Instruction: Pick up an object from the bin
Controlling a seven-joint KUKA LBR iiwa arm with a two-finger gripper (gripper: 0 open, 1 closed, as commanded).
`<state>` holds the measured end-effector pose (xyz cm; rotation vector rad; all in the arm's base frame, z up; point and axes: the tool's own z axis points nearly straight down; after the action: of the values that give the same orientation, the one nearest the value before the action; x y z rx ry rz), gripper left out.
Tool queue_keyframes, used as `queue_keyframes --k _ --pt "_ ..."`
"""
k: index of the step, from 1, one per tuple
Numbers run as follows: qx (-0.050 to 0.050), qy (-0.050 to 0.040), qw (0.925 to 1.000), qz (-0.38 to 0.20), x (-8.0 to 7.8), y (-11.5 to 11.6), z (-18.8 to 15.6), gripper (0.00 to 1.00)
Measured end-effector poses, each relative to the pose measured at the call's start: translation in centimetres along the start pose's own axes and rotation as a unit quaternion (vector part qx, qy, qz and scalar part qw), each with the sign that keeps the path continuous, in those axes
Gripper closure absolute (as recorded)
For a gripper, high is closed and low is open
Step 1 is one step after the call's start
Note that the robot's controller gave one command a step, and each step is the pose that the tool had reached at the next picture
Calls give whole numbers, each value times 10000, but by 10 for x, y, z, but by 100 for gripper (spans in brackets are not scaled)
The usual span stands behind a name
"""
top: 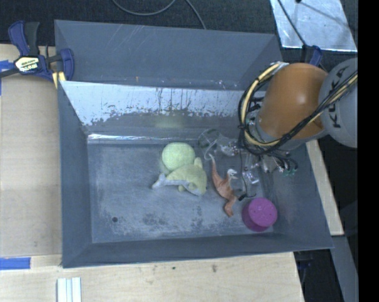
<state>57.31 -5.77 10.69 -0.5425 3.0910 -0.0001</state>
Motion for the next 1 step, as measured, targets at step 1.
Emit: queue_keyframes --k 1 --pt "-2 65 9804 1970 -6 2 31 100"
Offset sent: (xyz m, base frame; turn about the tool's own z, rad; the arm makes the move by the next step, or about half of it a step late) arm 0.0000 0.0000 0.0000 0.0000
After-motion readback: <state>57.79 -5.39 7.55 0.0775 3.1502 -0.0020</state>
